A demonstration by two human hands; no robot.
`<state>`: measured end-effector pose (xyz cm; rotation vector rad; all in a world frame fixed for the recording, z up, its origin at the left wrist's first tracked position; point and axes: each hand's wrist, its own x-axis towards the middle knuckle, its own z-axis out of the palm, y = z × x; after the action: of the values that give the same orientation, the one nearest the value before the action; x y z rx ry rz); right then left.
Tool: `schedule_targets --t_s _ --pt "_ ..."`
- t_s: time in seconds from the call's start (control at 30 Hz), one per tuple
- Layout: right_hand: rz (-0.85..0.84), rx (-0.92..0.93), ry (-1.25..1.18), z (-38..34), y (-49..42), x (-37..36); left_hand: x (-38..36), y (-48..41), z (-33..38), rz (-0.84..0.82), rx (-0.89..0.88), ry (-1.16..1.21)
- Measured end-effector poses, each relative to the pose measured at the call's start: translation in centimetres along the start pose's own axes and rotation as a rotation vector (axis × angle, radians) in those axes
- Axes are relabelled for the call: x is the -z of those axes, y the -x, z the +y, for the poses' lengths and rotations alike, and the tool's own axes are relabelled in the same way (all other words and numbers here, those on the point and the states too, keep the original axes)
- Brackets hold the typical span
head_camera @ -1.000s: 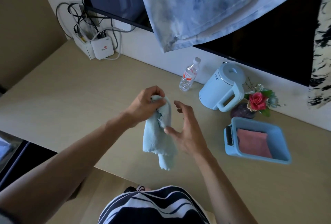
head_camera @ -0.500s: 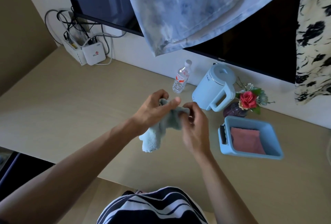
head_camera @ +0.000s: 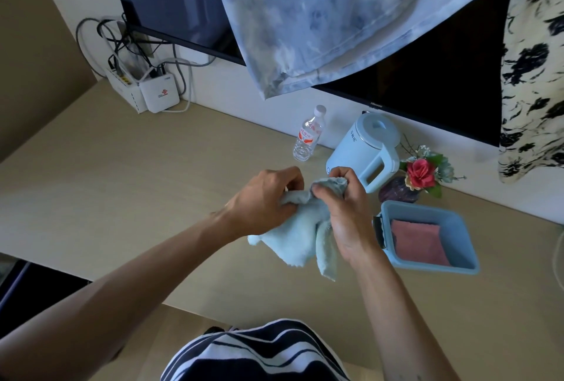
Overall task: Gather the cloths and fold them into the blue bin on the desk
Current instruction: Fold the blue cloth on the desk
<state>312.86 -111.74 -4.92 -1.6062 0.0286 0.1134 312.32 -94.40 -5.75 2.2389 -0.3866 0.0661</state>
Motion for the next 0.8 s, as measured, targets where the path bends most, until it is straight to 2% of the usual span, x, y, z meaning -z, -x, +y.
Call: schedule_targets --t_s 0.1,0.3,0.47,0.57,0.7,0.8 --pt "-0.018 0.034 -0.016 -0.4 0.1 0.6 0.3 -0.1 0.2 0.049 -0.008 -0.007" --pt "0.079 0.086 0.115 -0.3 -0.2 3.2 1.5 0.0 -0.1 0.127 0.011 -0.015" --pt "0.177 0.162 0.391 0.3 -0.4 5.3 2.2 -0.2 -0.7 0.162 0.018 -0.068" --pt "0.274 0.184 0.468 0.3 -0.5 6.1 2.7 -0.2 -0.5 0.174 -0.003 -0.020" --pt "0.254 0.211 0.454 0.0 -0.6 6.9 3.4 -0.3 -0.2 0.188 -0.004 -0.016" --pt "0.256 0.197 0.324 -0.2 -0.6 7.3 4.1 -0.4 -0.6 0.172 0.004 -0.071"
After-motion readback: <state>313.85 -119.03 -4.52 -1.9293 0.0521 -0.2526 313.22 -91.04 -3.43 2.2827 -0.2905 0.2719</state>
